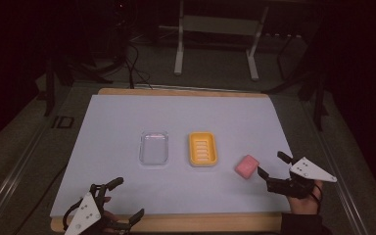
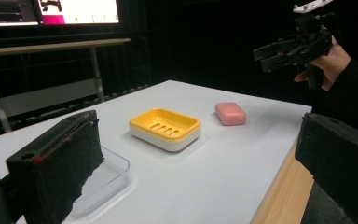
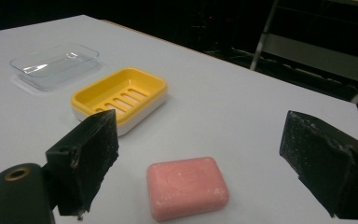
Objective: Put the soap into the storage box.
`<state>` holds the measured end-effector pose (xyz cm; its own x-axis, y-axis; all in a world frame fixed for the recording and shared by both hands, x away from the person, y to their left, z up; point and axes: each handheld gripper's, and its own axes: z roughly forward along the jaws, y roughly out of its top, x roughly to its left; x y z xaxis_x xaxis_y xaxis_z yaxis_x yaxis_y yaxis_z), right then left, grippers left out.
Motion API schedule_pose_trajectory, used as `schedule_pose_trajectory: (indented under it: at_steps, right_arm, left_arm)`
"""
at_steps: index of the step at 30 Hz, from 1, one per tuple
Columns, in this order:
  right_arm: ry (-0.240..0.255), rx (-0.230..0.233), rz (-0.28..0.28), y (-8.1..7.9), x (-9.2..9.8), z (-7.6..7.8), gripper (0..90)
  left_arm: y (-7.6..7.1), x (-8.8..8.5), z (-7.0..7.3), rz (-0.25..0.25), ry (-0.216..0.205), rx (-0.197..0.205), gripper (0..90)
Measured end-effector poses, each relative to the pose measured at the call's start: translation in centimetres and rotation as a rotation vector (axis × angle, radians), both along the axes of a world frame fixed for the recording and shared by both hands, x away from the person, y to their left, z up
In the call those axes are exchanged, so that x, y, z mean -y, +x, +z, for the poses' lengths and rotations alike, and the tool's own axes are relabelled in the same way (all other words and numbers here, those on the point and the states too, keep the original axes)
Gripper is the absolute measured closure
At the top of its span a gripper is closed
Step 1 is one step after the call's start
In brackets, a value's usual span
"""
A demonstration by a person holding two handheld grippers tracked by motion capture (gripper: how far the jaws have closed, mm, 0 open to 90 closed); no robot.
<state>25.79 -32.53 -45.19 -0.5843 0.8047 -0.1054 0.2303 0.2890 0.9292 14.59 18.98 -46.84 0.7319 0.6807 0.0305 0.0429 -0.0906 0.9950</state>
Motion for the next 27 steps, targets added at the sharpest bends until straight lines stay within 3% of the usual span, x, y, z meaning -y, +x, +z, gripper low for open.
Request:
schedule_pose_trajectory:
  at_steps: [6,12,20,27]
  right_arm:
    - [-0.002,-0.002,0.004,0.1,0.1,-0.1,11.6]
    - [-0.022,0.010,0.005,0.1,-0.1,0.0,13.0]
    - [-0.087,-0.012,0.020,0.7,-0.7,-0.3,13.0]
    - [-0.143,-0.078,-0.123,1.8,-0.6,-0.7,11.5]
  left_arm:
    - [0.0,0.2,-0.1,-0.001,0.030,-0.007,0.8]
    - [0.1,0.1,-0.1,0.010,0.032,-0.010,0.8]
    - [0.1,0.4,-0.2,0.004,0.060,-0.013,0.8]
    - [0.1,0.3,-0.3,0.026,0.071,-0.021,0.8]
